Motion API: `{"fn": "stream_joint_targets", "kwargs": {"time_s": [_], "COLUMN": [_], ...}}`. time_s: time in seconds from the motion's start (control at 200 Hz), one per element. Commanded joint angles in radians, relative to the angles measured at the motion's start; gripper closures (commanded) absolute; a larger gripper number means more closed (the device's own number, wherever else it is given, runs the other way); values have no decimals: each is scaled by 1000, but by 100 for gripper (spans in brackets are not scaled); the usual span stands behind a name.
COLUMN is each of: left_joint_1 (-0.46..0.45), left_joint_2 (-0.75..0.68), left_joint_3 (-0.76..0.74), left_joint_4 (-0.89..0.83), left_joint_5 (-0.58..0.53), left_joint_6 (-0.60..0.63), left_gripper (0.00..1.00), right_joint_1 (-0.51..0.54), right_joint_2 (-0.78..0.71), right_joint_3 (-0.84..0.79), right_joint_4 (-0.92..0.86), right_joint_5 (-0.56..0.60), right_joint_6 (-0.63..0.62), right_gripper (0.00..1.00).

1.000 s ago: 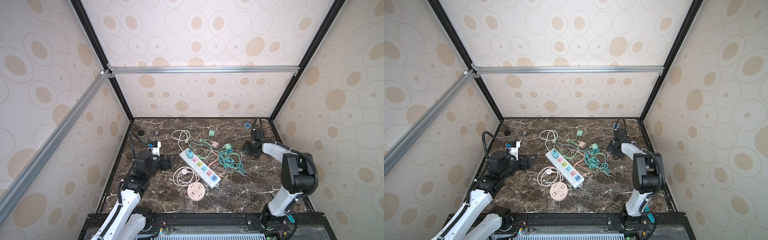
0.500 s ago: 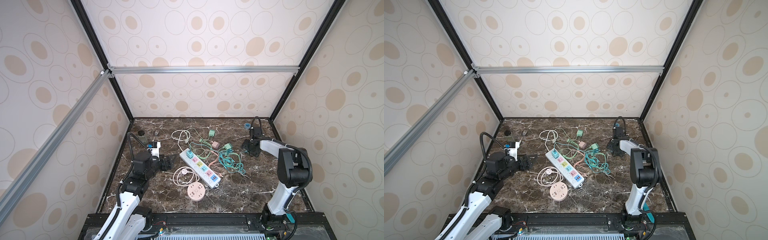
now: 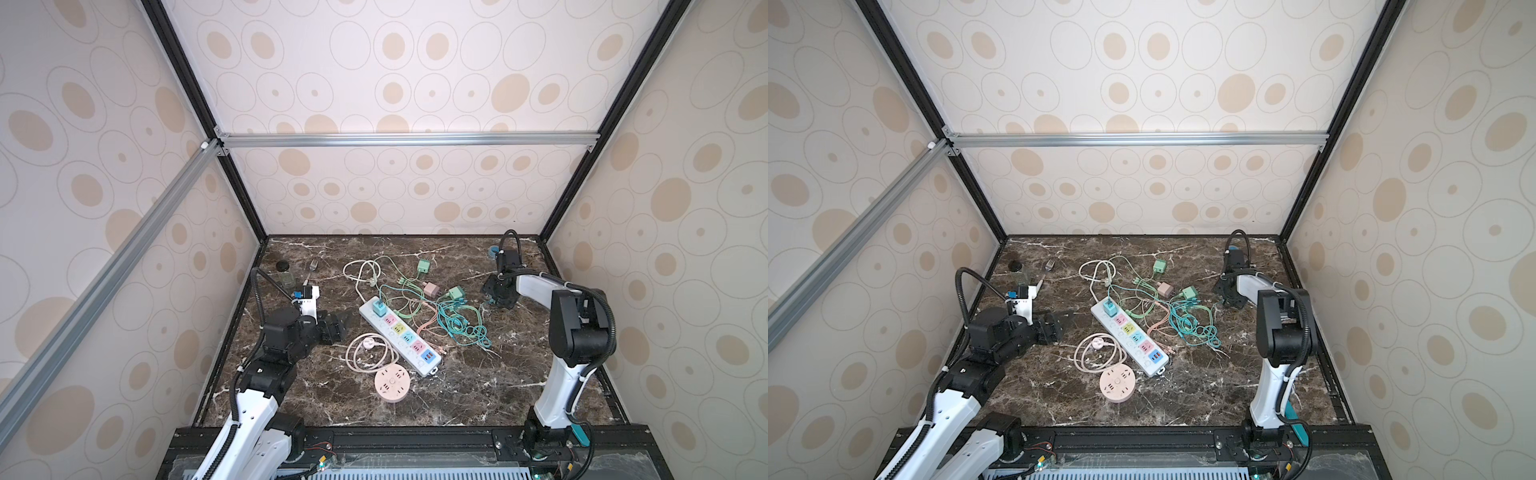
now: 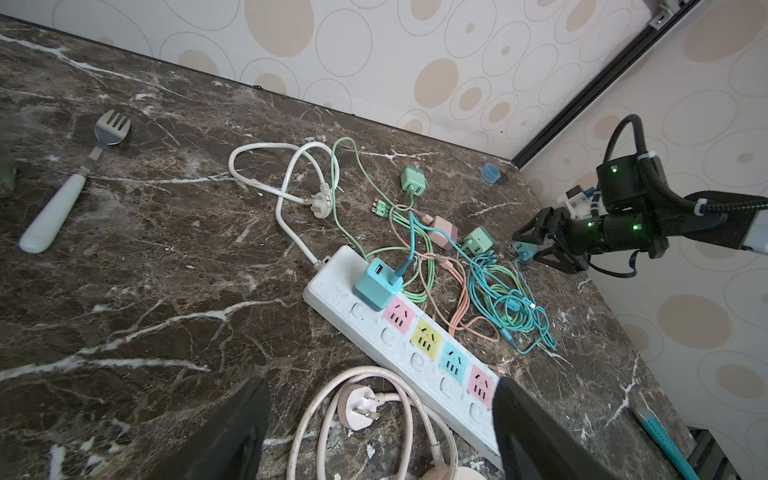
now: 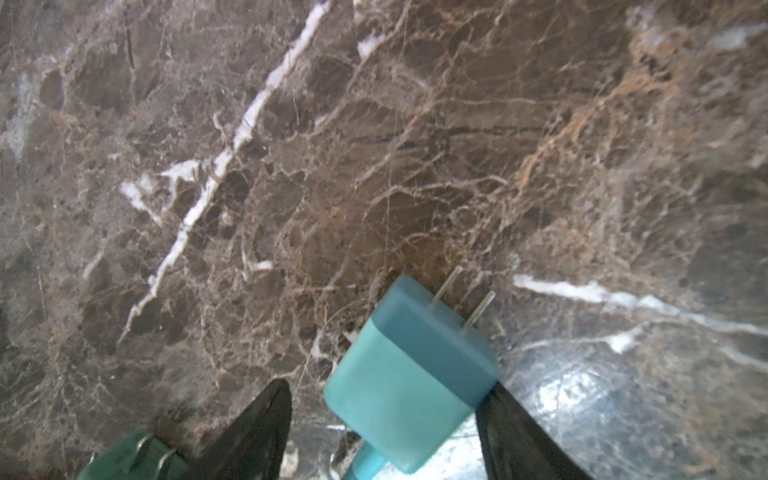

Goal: Insert the plug
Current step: 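Reach the right gripper down and grasp the loose teal charger, then lift the teal charger off the table with the right gripper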

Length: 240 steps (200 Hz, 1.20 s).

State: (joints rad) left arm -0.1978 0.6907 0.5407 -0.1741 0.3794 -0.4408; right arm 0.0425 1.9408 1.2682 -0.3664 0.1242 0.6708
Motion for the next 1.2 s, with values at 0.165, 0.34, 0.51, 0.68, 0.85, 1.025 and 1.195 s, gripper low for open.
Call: {"fn": "stream_joint_targets", "kwargs": {"time_s": [0.165,0.34,0.51,0.68,0.85,1.025,1.195], "left_joint_1": [6,7,6,6,7,6,6], "left_joint_2": [-14,-26,-31,-29,-21,-5,34], "left_joint_3": [15,13,20,33,28,12,4], "left_joint_4": [-20,-33,-50,-56,-46,-13,24], "left_joint_5": [6,-2,-10,-12,-10,11,56], "left_joint_6": [4,9,18,19,16,2,-14], "left_gripper": [16,16,16,16,16,16,16], "right_joint_1": [-2,-2,-3,-1,0,6,34], "right_joint_2": [62,98,131,134,106,63,-15], "right_joint_3": [56,91,124,131,101,74,39], "right_joint_4": [-39,-52,-63,-67,-60,-38,-6], "right_joint_5": [18,14,1,-13,-18,-39,-79], "right_joint_6": [-28,-44,-54,-67,-99,-175,-295], "right_gripper": [32,33,35,41,49,61,64]}}
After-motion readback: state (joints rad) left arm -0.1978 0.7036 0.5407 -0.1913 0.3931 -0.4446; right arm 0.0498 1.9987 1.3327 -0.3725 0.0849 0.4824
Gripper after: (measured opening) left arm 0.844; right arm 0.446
